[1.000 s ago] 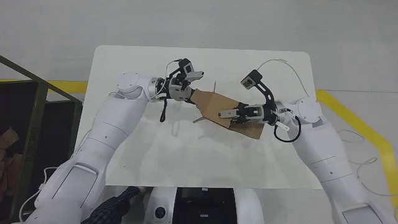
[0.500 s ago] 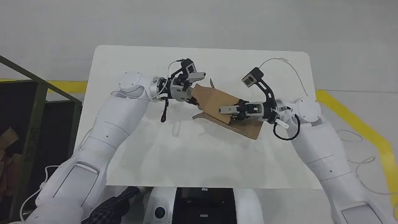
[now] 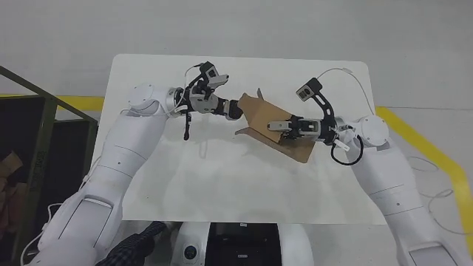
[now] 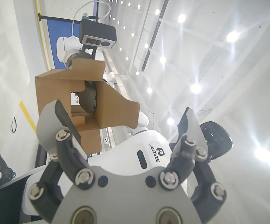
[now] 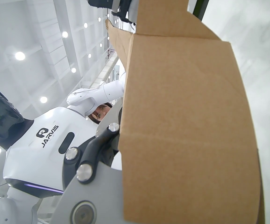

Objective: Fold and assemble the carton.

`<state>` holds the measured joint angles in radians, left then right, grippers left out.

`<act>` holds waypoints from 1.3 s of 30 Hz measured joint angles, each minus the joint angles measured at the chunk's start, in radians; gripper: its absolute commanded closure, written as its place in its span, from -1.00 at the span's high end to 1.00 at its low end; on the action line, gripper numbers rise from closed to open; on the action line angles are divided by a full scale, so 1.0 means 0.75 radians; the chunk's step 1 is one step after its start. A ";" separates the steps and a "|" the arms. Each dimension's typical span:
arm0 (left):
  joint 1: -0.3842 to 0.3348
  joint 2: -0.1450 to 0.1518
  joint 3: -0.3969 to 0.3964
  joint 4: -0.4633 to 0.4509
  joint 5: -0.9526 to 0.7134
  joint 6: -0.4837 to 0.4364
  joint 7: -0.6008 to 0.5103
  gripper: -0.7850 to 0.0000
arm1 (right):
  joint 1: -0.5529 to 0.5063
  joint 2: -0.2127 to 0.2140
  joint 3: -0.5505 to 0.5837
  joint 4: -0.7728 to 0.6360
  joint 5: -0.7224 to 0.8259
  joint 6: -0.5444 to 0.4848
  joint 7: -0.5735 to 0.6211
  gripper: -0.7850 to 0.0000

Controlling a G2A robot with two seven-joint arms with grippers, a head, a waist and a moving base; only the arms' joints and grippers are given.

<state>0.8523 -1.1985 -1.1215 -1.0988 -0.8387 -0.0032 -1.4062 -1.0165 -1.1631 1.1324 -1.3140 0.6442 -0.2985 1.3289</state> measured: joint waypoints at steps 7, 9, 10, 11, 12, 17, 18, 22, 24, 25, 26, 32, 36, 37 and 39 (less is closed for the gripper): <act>0.059 0.019 -0.051 -0.059 0.006 0.026 0.009 1.00 | 0.004 -0.002 0.022 0.051 0.009 -0.003 -0.123 -1.00; 0.073 0.023 -0.056 -0.075 0.011 0.038 0.010 1.00 | 0.007 -0.003 0.024 0.062 0.010 -0.005 -0.146 -1.00; 0.080 0.024 -0.059 -0.085 0.015 0.044 0.011 1.00 | 0.009 -0.005 0.023 0.067 0.010 -0.006 -0.158 -1.00; 0.085 0.025 -0.059 -0.091 0.018 0.048 0.013 1.00 | 0.011 -0.005 0.022 0.071 0.010 -0.006 -0.167 -1.00; 0.089 0.026 -0.059 -0.096 0.020 0.051 0.016 1.00 | 0.012 -0.006 0.021 0.075 0.010 -0.006 -0.176 -1.00; 0.092 0.023 -0.044 -0.113 0.013 0.061 0.021 1.00 | 0.017 -0.011 0.013 0.092 -0.024 -0.007 -0.260 -1.00; 0.090 0.022 -0.041 -0.114 0.011 0.061 0.022 1.00 | 0.018 -0.012 0.012 0.093 -0.032 -0.005 -0.277 -1.00; 0.076 0.017 -0.025 -0.102 0.002 0.058 0.028 1.00 | 0.013 -0.016 -0.008 0.072 -0.065 0.008 -0.322 -1.00; 0.068 0.014 -0.017 -0.090 -0.003 0.055 0.030 1.00 | 0.008 -0.018 -0.021 0.053 -0.090 0.015 -0.332 -1.00; 0.062 0.012 -0.012 -0.082 -0.005 0.052 0.031 1.00 | 0.005 -0.019 -0.026 0.042 -0.097 0.019 -0.334 -1.00; 0.057 0.010 -0.009 -0.076 -0.005 0.049 0.031 1.00 | 0.002 -0.019 -0.028 0.035 -0.098 0.021 -0.333 -1.00; 0.027 0.009 -0.009 -0.031 0.010 0.025 0.038 1.00 | -0.020 -0.014 -0.027 -0.015 -0.101 0.030 -0.275 -1.00; 0.017 0.009 -0.012 -0.013 0.012 0.019 0.034 1.00 | -0.036 -0.009 -0.019 -0.042 -0.082 0.035 -0.217 -1.00; 0.016 0.009 -0.013 -0.011 0.012 0.018 0.033 1.00 | -0.041 -0.007 -0.017 -0.050 -0.081 0.036 -0.200 -1.00; 0.014 0.008 -0.012 -0.010 0.012 0.017 0.032 1.00 | -0.046 -0.005 -0.016 -0.061 -0.084 0.039 -0.178 -1.00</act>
<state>0.8630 -1.1923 -1.1305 -1.1065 -0.8300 0.0093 -1.3822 -1.0509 -1.1670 1.1202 -1.3599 0.5812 -0.2696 1.1958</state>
